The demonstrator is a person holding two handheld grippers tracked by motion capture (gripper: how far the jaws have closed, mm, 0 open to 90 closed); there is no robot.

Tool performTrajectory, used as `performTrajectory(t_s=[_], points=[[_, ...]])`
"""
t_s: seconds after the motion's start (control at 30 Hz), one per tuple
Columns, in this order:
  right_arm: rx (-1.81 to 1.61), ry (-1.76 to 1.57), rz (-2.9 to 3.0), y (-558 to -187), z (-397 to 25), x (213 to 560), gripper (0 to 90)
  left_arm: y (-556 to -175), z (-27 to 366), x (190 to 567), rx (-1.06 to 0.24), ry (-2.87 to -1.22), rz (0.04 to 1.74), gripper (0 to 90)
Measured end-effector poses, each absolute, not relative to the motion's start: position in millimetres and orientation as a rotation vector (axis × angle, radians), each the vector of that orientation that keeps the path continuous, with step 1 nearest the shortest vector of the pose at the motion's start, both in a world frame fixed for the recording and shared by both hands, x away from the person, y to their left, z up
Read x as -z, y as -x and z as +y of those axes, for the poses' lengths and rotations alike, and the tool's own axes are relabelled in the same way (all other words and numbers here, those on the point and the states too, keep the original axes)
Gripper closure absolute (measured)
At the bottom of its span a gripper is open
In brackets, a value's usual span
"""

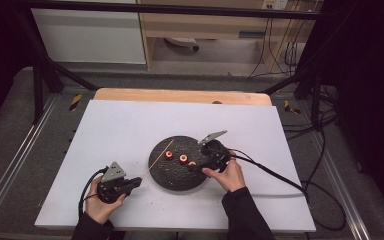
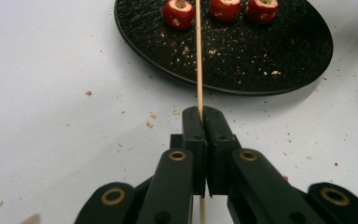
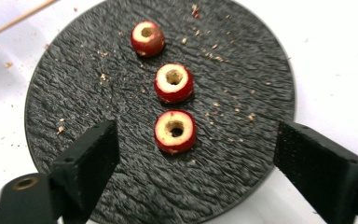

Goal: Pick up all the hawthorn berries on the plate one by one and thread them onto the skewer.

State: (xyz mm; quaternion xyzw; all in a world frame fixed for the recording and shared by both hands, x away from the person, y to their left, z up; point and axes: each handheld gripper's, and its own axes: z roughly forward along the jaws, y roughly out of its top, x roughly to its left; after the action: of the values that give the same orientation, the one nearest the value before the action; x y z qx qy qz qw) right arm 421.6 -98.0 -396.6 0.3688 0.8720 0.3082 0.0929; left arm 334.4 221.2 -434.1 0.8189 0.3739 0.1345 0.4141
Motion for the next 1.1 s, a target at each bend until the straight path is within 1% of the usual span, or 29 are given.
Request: performTrajectory(t_s=[0.17, 0.23, 0.27, 0.3, 0.33, 0.37, 0.4, 0.43, 0.5, 0.53, 0.6, 0.63, 0.7, 0.77, 0.8, 1.1], points=[[-0.856, -1.089, 2.645, -427.4, -88.1, 397.7, 23.1, -334.4, 220.5, 434.2, -0.335, -2.061, 0.936, 88.1], [-0.774, -1.06, 2.683, -431.8, -81.0, 398.4, 27.6, -334.5, 220.7, 434.1, -0.335, -2.061, 0.938, 88.1], [-0.774, -1.06, 2.683, -431.8, -81.0, 398.4, 27.6, -334.5, 220.8, 434.1, -0.335, -2.062, 0.938, 88.1], [-0.742, -1.055, 2.703, -434.3, -77.3, 398.2, 31.4, -334.6, 220.9, 434.0, -0.334, -2.061, 0.938, 88.1], [-0.742, -1.055, 2.703, -434.3, -77.3, 398.2, 31.4, -334.6, 220.8, 433.9, -0.334, -2.061, 0.939, 88.1], [-0.73, -1.05, 2.709, -435.1, -76.0, 398.3, 33.8, -334.6, 220.6, 433.8, -0.334, -2.063, 0.937, 88.1], [-0.707, -1.048, 2.73, -437.5, -72.3, 399.3, 37.8, -334.6, 220.4, 433.8, -0.334, -2.064, 0.937, 88.1], [-0.707, -1.048, 2.73, -437.5, -72.3, 399.3, 37.8, -334.6, 220.2, 433.8, -0.333, -2.065, 0.936, 88.1], [-0.686, -1.05, 2.748, -440.2, -70.2, 401.2, 41.1, -334.6, 219.5, 434.0, -0.334, -2.069, 0.934, 88.1], [-0.672, -1.05, 2.761, -442.6, -68.3, 403.5, 44.8, -334.5, 219.3, 434.0, -0.335, -2.07, 0.933, 88.1], [-0.664, -1.056, 2.766, -443.2, -67.5, 404.3, 46.2, -334.5, 219.2, 433.9, -0.336, -2.07, 0.933, 88.1], [-0.644, -1.063, 2.781, -445.8, -65.8, 406.9, 49.3, -334.4, 219.2, 433.7, -0.337, -2.07, 0.933, 88.1], [-0.626, -1.075, 2.786, -447.3, -64.5, 407.7, 52.4, -334.4, 219.2, 433.4, -0.336, -2.07, 0.931, 88.1], [-0.626, -1.071, 2.791, -447.9, -64.2, 408.0, 53.4, -334.3, 219.3, 433.1, -0.335, -2.069, 0.931, 88.1], [-0.619, -1.08, 2.798, -448.9, -63.5, 408.5, 55.4, -334.4, 219.3, 433.0, -0.336, -2.068, 0.931, 88.1], [-0.595, -1.109, 2.817, -451.4, -62.4, 409.7, 59.3, -334.3, 218.5, 432.8, -0.334, -2.069, 0.928, 88.1]])
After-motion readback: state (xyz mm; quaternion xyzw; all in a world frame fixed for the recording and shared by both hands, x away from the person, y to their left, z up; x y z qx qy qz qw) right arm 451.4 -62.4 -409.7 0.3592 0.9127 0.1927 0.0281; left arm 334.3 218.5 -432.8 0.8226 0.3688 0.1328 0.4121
